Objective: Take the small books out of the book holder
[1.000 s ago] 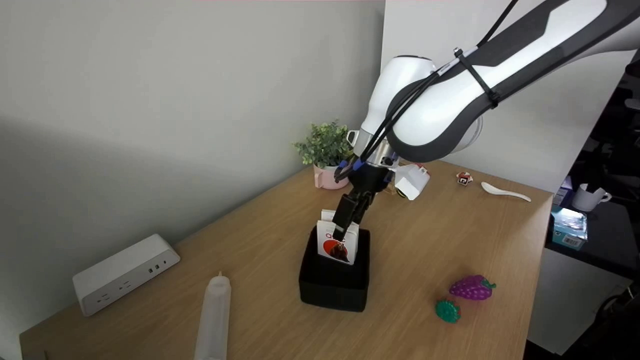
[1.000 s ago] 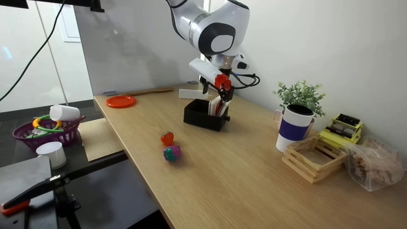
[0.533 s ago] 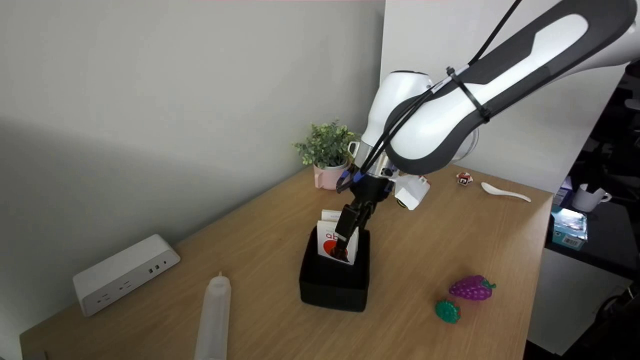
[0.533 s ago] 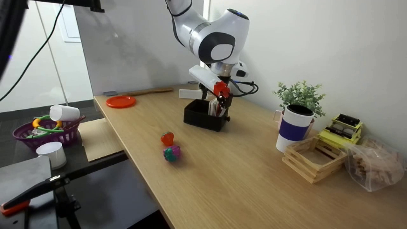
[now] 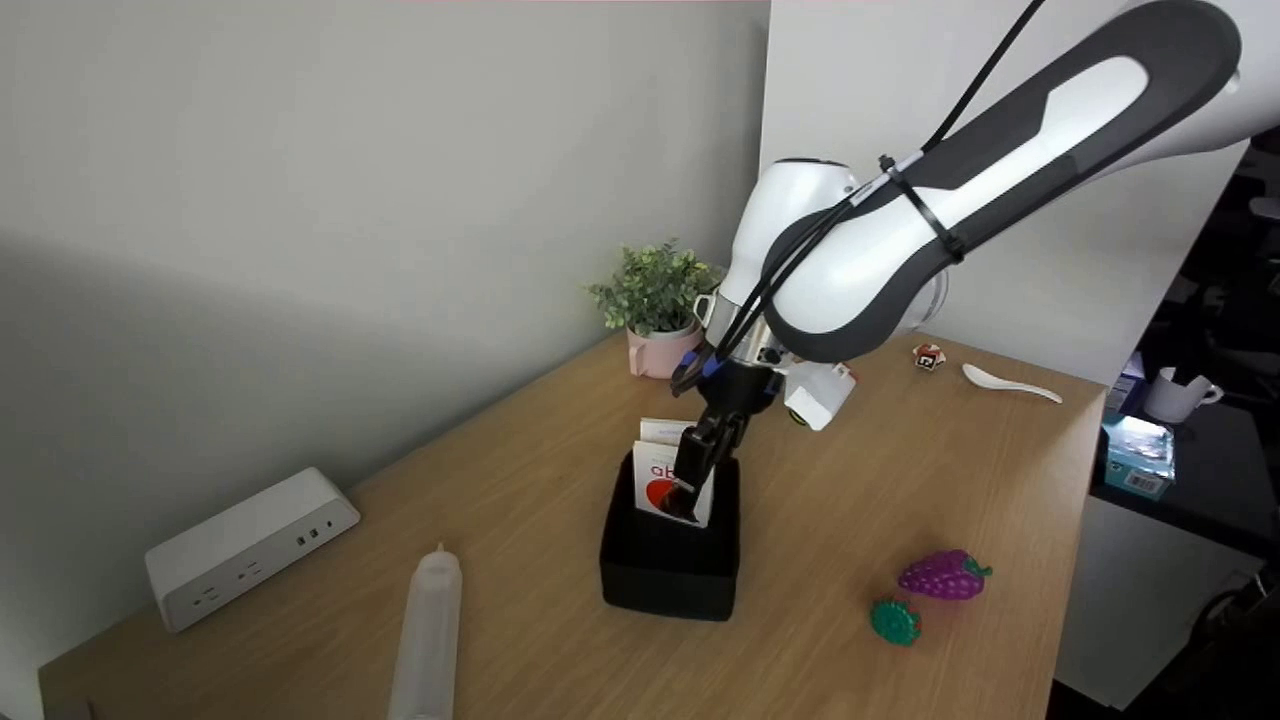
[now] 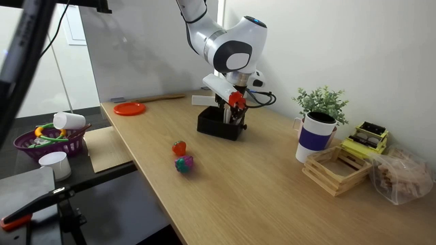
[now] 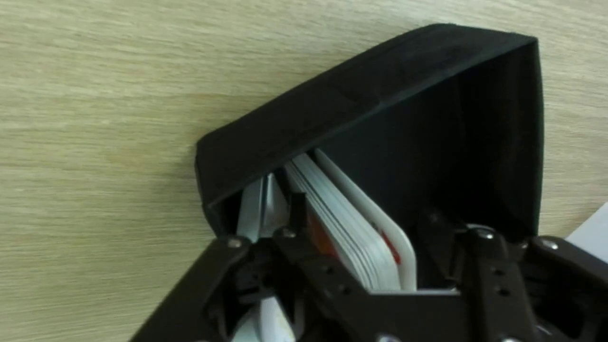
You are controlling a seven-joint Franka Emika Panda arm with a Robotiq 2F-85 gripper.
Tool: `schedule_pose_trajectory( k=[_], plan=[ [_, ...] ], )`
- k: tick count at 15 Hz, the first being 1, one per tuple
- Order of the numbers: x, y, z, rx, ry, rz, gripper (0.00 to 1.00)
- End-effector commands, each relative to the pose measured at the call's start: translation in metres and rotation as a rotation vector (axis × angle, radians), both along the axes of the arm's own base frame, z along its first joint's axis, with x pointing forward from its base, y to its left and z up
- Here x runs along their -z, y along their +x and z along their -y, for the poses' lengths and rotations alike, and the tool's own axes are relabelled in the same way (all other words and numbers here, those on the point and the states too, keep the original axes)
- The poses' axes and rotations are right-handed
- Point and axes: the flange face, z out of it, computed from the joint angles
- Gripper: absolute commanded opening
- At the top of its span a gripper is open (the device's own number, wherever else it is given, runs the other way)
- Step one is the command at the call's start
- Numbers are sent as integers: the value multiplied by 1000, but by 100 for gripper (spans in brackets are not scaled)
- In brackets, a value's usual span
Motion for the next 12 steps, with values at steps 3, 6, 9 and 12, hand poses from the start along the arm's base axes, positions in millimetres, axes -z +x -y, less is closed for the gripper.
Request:
schedule_pose_trajectory(
  k=[3, 6, 9, 12],
  plan=[
    [1, 5, -1, -1, 5, -12, 19],
    [-11, 0, -4, -2, -13, 14, 0],
    [-36, -8, -11, -4, -37, 66, 4],
    [-63, -16, -20, 11, -68, 122, 4]
  ],
)
